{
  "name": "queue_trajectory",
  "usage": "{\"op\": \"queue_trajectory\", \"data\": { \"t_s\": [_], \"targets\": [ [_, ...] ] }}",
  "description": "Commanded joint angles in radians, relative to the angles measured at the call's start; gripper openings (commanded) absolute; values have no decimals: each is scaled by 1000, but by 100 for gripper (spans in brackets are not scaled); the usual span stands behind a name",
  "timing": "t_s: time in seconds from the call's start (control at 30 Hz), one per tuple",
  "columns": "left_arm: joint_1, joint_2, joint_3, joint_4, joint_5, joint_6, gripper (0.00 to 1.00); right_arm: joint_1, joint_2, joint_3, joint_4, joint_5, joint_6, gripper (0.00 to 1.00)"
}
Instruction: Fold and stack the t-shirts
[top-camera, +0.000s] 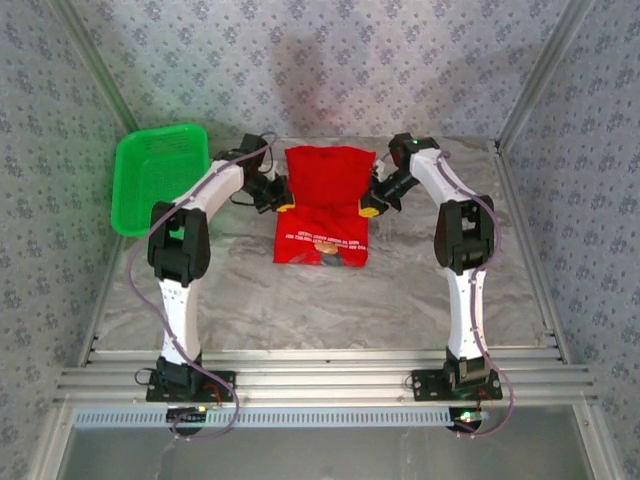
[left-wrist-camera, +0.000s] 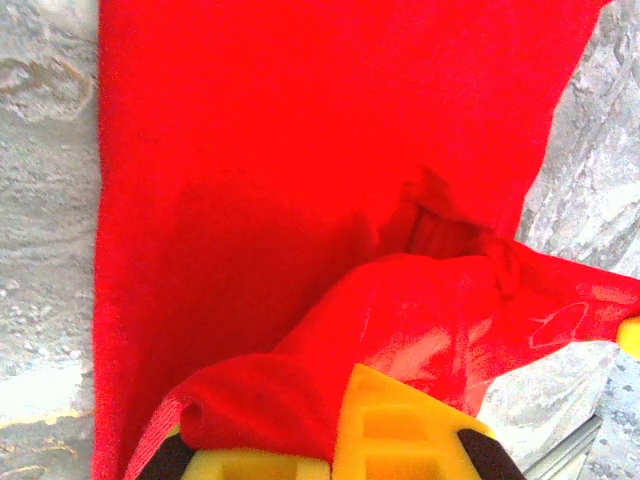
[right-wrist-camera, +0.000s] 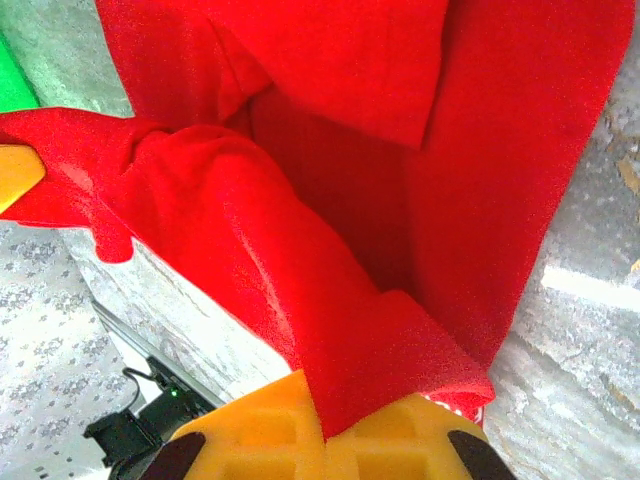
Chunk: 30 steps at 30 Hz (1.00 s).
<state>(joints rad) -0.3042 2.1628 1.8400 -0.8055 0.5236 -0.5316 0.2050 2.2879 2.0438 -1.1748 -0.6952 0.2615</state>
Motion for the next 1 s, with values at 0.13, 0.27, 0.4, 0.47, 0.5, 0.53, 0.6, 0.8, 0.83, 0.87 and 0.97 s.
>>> {"op": "queue_trajectory", "data": {
  "t_s": [0.13,0.27,0.4,0.47,0.5,0.53,0.6,0.8,0.83,0.87,0.97],
  "targets": [
    [26,70,104,-37,-12,33,0,-18,72,62,4,3,28,2],
    [28,126,179,-53,-8,39,3,-27,108,78,38,-1,68,5],
    [32,166,243,-32,16,-6,26,-38,139,116,91,-29,104,19],
    [34,170,290,-15,26,-41,42,-53,137,115,175,-58,154,31],
    [36,170,319,-14,25,-58,47,-57,127,115,234,-71,190,33],
    [40,170,351,-15,23,-77,52,-58,116,114,278,-83,218,37],
    [58,166,405,-13,29,-129,59,-58,79,108,358,-83,265,44],
    [67,38,363,-10,44,-142,62,-49,-130,-95,461,-54,290,45],
    [68,6,322,-11,38,-133,62,-46,-167,-146,460,-52,284,43],
    [68,-33,263,-11,22,-118,62,-41,-207,-208,463,-51,281,39],
    [66,-134,58,2,-8,-89,56,-16,-307,-412,567,-60,334,26]
  ]
}}
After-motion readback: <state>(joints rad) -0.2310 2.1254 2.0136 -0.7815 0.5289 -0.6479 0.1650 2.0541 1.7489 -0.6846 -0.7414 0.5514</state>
